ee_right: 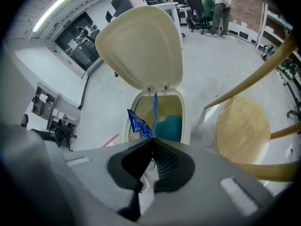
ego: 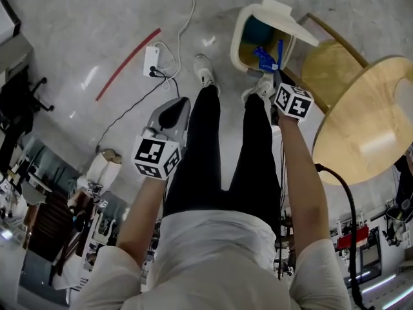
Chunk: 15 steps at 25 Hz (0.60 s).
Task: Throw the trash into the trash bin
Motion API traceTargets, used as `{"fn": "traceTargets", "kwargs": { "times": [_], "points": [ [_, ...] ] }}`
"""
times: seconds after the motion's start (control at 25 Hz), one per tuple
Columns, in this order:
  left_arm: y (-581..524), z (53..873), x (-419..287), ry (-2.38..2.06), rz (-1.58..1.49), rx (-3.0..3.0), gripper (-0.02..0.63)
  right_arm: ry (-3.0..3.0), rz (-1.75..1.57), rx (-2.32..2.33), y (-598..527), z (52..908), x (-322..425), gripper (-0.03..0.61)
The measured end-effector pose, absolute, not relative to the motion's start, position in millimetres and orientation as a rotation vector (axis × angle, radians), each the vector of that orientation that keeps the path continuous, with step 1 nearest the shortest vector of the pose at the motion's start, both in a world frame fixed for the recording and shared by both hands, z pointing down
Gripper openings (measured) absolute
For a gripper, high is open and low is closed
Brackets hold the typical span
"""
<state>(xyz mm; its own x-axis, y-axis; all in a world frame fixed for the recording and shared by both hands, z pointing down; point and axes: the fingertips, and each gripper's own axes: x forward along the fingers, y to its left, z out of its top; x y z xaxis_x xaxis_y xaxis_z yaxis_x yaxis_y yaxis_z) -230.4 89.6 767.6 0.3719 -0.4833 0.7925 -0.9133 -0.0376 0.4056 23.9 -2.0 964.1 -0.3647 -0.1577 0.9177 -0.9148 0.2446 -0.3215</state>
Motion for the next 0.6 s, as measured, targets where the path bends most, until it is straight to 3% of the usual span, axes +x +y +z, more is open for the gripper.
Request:
{"fn": "traceTargets", "kwargs": {
  "times": [0.6],
  "points": [
    [98, 800, -216, -1.202, 0.571, 1.67, 0.005, -1.69, 1.189, 1.004, 7, 1017, 27, 0.008]
  ]
}}
